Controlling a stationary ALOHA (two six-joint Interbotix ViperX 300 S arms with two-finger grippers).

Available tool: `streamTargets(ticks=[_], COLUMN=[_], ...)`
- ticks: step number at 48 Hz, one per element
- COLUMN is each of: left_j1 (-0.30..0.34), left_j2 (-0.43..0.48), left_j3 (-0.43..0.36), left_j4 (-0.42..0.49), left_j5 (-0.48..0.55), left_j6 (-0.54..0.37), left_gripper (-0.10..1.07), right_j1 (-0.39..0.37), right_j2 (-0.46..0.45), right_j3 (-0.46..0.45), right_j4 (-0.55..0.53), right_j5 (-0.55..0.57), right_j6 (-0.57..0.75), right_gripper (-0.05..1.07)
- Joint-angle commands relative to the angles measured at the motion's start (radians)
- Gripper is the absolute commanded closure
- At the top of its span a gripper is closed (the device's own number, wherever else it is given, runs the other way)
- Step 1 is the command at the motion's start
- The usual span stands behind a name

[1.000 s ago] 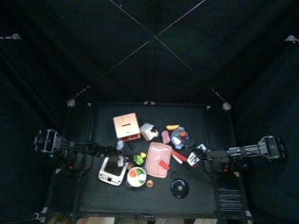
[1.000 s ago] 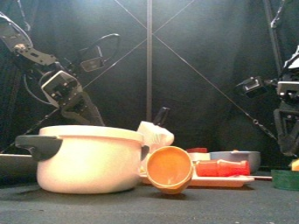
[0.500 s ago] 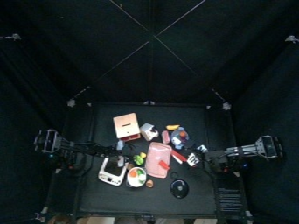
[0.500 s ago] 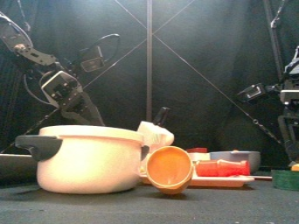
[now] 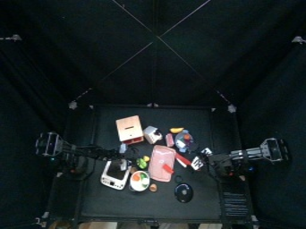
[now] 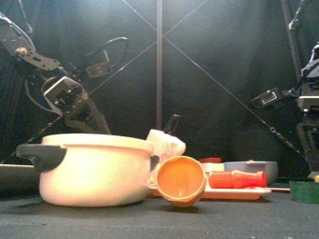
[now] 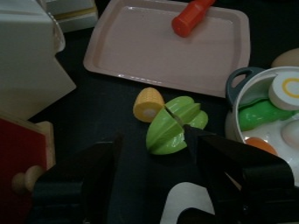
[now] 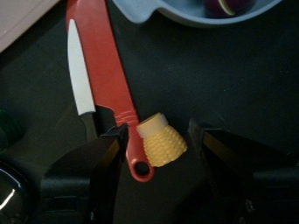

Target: Grab corn bottom

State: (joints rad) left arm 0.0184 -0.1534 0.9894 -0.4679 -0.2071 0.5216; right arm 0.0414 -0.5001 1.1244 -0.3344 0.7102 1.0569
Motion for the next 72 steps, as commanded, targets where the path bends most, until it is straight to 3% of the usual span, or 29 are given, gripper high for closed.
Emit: streamTargets(ticks=[1,27,39,49,72], left_j1=[-0.002,-0.002,-0.002,-0.002,0.000], left_j2=[0.002,0.014,0.014,0.014,0.014], left_j3=[-0.009,-0.011,-0.009,-0.009,-0.006], left_j4=[-0.002,-0.002,-0.002,-0.002,-0.002], left_j5=[-0.008,-0.009,-0.009,-0.009,-0.008], left_j6=[0.000,0.000,0.000,0.000,0.000], left_gripper=[0.06,0.06,0.06,0.06,0.06], right_j1=[0.031,0.057,0.052,0.038,0.023], right_j2=[-0.011,-0.023,-0.020,-0.012,-0.003], right_j3=[-0.021,-0.008,0.014,0.038,0.012], right_j4=[0.003,0.032,0.091,0.081,-0.017], right_j5=[0.000,0.074,0.014,-0.067,-0.064], right_j6=[0.000,0.006,0.006,0.009,0.008], right_gripper=[0.12,0.13,0.13,0.13,0.14])
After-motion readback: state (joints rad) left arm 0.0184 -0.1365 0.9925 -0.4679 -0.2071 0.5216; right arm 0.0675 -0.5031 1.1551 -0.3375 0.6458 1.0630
